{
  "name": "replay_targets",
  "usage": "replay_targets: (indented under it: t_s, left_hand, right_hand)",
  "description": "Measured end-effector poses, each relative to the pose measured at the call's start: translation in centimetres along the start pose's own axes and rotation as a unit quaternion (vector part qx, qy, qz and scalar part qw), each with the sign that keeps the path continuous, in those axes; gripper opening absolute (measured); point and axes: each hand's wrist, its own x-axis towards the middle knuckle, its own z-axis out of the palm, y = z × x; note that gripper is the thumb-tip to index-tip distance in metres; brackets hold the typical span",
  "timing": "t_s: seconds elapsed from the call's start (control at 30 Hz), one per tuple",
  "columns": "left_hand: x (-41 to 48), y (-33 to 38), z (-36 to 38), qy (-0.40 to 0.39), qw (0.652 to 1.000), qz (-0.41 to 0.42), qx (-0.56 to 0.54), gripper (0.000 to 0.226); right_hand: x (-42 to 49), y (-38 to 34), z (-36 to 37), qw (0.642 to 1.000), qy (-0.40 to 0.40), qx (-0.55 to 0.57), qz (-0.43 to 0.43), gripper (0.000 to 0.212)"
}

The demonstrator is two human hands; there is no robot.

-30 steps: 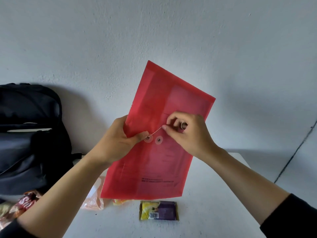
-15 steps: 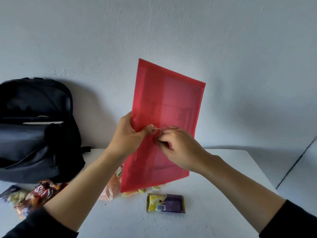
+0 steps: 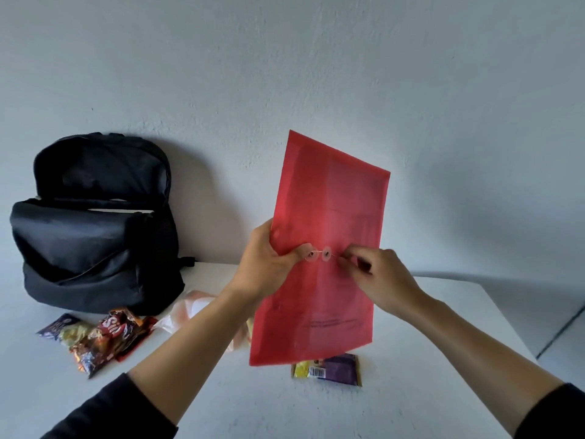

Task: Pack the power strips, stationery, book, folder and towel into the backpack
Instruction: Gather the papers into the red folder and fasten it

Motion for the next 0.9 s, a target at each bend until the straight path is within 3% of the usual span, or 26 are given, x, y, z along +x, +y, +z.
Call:
replay_targets:
  t_s: [0.2,0.37,0.47,0.53,0.67,0.8,0.9]
  left_hand:
    - [2.5,1.1,-0.1,0.043,0.998,0.055,-0.008,0.024]
    - [2.5,1.4,0.5,0.001,0.994,0.101,0.033,0.025]
    - [1.7,0.8,0.1,-0.041,0.993,0.095,0.052,0.018]
    - [1.7,1.3,-0.3,-0.026,0.993,0.096,0.058,0.019]
    - [3.1,3.0,-0.7,0.037,0.992,0.121,-0.004,0.017]
    - [3.7,3.0,-0.3,0.039,0.992,0.117,-0.031,0.025]
    - [3.2,1.6,0.4,0.029,0.995,0.091,-0.027,0.026]
  right_hand:
    - [-0.1,-3.6,-0.5,0.992,-0.059,-0.075,-0.087,0.015]
    - [1.9,-7.0,-2.2,0.976,0.051,-0.112,-0.181,0.011]
    - [2.8,-5.7,-3.5,0.981,0.109,-0.070,-0.143,0.018]
    - [2.9,-4.0,-3.9,0.981,0.137,-0.092,-0.102,0.019]
    - [2.2,-2.0,-3.4,0.992,0.084,-0.090,-0.041,0.013]
    - [1.5,-4.8,-2.3,0.987,0.000,-0.117,-0.108,0.014]
    - [1.3,-6.6,-2.0,0.978,0.002,-0.133,-0.162,0.016]
